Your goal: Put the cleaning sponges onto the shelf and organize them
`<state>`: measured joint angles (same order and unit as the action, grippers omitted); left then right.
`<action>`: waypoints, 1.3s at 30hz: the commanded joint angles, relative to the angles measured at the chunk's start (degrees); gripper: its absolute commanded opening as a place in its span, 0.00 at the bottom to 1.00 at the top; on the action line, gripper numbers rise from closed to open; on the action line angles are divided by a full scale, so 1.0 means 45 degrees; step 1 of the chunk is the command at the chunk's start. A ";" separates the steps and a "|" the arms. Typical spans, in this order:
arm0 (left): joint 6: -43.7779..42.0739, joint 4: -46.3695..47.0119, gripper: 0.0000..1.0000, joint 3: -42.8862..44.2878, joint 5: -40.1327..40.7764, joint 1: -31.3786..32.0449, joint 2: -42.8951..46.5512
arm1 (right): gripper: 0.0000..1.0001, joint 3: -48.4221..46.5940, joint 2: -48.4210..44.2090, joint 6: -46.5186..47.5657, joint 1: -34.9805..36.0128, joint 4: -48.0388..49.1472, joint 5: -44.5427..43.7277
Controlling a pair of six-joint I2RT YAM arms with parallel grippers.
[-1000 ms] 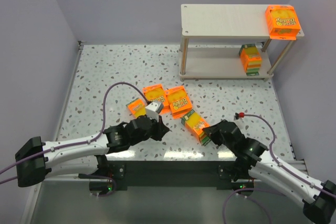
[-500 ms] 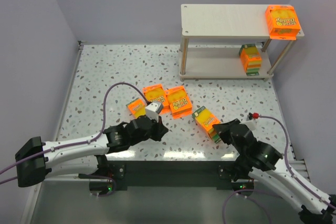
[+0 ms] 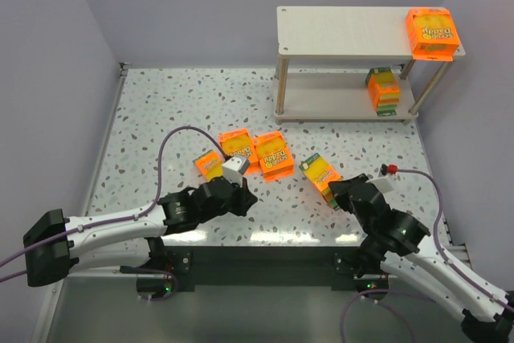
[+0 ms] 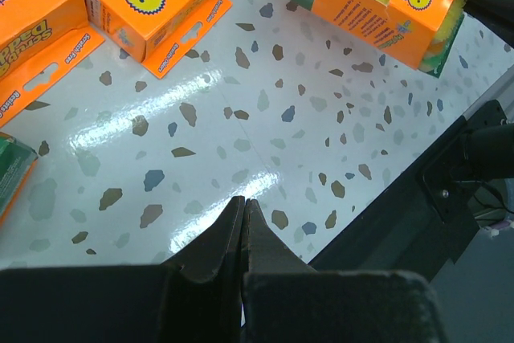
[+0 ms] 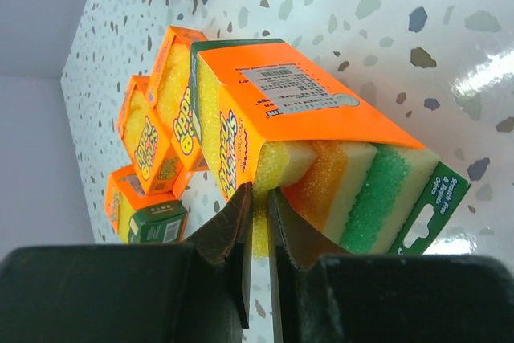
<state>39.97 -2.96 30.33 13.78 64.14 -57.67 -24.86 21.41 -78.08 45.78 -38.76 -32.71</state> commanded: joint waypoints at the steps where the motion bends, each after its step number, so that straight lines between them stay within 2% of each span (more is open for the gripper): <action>1: 0.0123 -0.0006 0.00 0.0370 0.0297 -0.0093 0.0159 | 0.00 -0.0197 0.0417 0.1156 -0.0056 0.1970 -0.1032; 5: 0.0084 0.0052 0.00 0.0370 0.0297 -0.0171 0.0179 | 0.00 -0.0432 0.1451 0.1941 -0.0814 0.3435 -0.0234; 7: 0.0064 0.0111 0.00 0.0390 0.0200 -0.0190 0.0101 | 0.00 -0.0432 0.2190 0.2310 -0.1459 0.4528 0.1029; 10: 0.0064 0.0092 0.00 0.0390 0.0160 -0.0191 0.0139 | 0.00 -0.0451 0.2934 0.2780 -0.3507 0.6305 0.3214; 12: 0.0025 0.0014 0.00 0.0390 0.0180 -0.0210 0.0217 | 0.00 -0.0510 0.3404 0.2821 -0.5440 0.7764 0.4372; 13: 0.0025 -0.0006 0.00 0.0390 0.0199 -0.0230 0.0295 | 0.00 -0.0665 0.3658 0.2782 -0.6104 0.8238 0.5751; 14: 0.0025 -0.0025 0.00 0.0351 0.0219 -0.0230 0.0354 | 0.00 -0.0763 0.4395 0.2724 -0.7406 0.9248 0.6422; 16: 0.0025 -0.0064 0.00 0.0331 0.0258 -0.0269 0.0452 | 0.00 -0.1055 0.5508 0.2296 -0.9011 1.0269 0.8273; 20: 0.0006 -0.0065 0.00 0.0273 0.0277 -0.0288 0.0549 | 0.00 -0.1525 0.6898 0.1591 -1.0539 1.2361 0.9960; 23: 0.0025 0.0110 0.00 0.0136 0.0239 -0.0308 0.0511 | 0.00 -0.1799 0.7506 0.1415 -1.0992 1.3044 0.9809; 30: 0.0044 0.0248 0.00 0.0253 0.0024 -0.0366 0.0257 | 0.00 -0.2443 1.1231 0.0381 -1.1150 1.6208 0.8853; 39: 0.0318 0.0073 0.00 0.0058 -0.0035 -0.0366 0.0667 | 0.00 -0.4045 1.4459 0.0028 -1.1150 1.7812 0.7309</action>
<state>40.07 -3.97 30.33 13.67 62.94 -56.12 -39.53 84.53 -76.29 -4.19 33.61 3.99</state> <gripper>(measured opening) 0.016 0.102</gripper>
